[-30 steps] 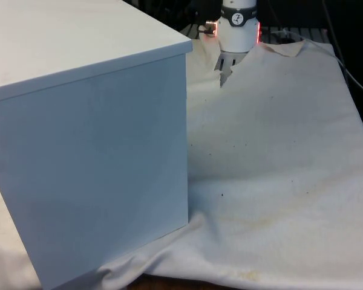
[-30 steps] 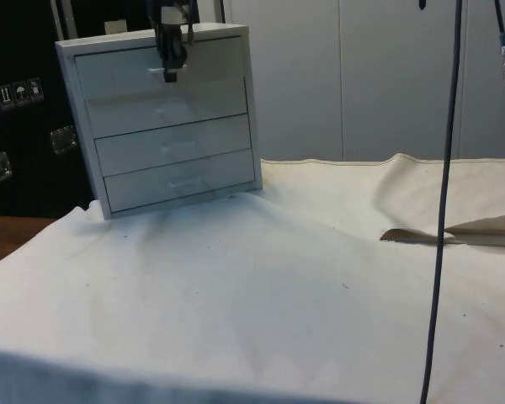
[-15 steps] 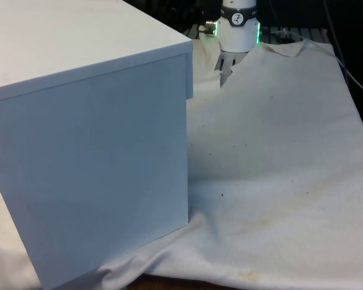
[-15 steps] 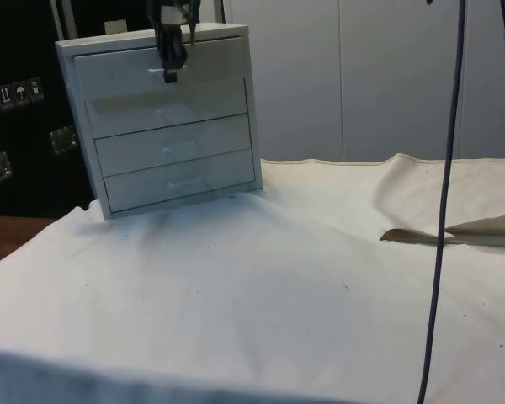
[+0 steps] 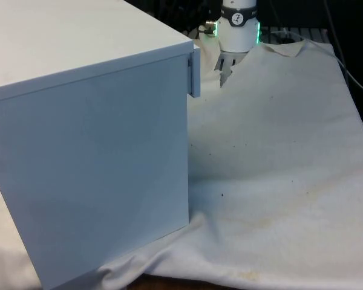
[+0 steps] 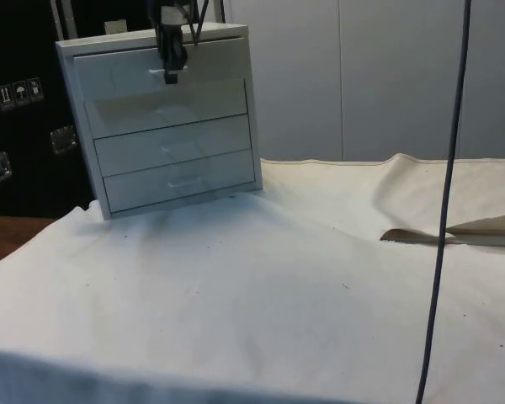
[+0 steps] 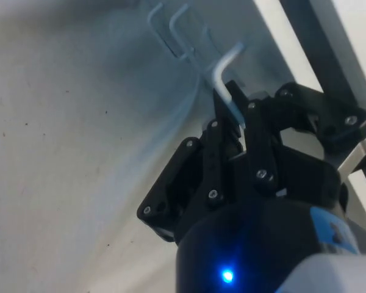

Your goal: Open the drawer, then close it.

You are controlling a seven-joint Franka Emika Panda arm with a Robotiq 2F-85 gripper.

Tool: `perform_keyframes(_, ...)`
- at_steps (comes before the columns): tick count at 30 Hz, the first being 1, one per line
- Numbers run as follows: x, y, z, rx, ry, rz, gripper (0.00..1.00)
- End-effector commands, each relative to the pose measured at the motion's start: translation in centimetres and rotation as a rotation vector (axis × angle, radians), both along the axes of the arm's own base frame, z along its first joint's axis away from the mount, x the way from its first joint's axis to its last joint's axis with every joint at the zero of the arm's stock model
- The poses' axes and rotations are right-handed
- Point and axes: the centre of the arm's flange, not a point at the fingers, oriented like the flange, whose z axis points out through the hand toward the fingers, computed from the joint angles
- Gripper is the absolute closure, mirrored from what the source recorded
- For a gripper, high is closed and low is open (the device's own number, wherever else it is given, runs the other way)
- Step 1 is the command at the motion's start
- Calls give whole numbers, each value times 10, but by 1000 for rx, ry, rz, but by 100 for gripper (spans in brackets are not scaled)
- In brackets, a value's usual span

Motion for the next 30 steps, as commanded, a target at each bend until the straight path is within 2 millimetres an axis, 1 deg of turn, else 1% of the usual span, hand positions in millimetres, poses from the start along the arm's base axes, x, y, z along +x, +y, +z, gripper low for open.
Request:
perform_keyframes(1,-1,0,0,0,1,-1,100)
perform_keyframes(2,-10,3,-1,2,-2,2,100)
perform_keyframes(4,-12,3,-2,3,-2,1,100)
perform_keyframes(8,-14,3,-1,4,-2,2,100)
perform_keyframes(9,-4,2,0,3,0,0,100)
perform_keyframes(10,-16,2,-1,5,-2,3,100)
perform_keyframes(18,-19,-1,-1,9,-1,3,100)
perform_keyframes(19,-6,2,0,9,2,2,100)
perform_keyframes(20,-19,-2,-1,10,-1,4,100)
perform_keyframes(27,-19,1,-1,8,1,7,100)
perform_keyframes(28,-7,2,1,10,3,5,100)
perform_keyframes(29,-19,2,-1,8,2,8,100)
perform_keyframes(30,-18,2,0,8,2,9,100)
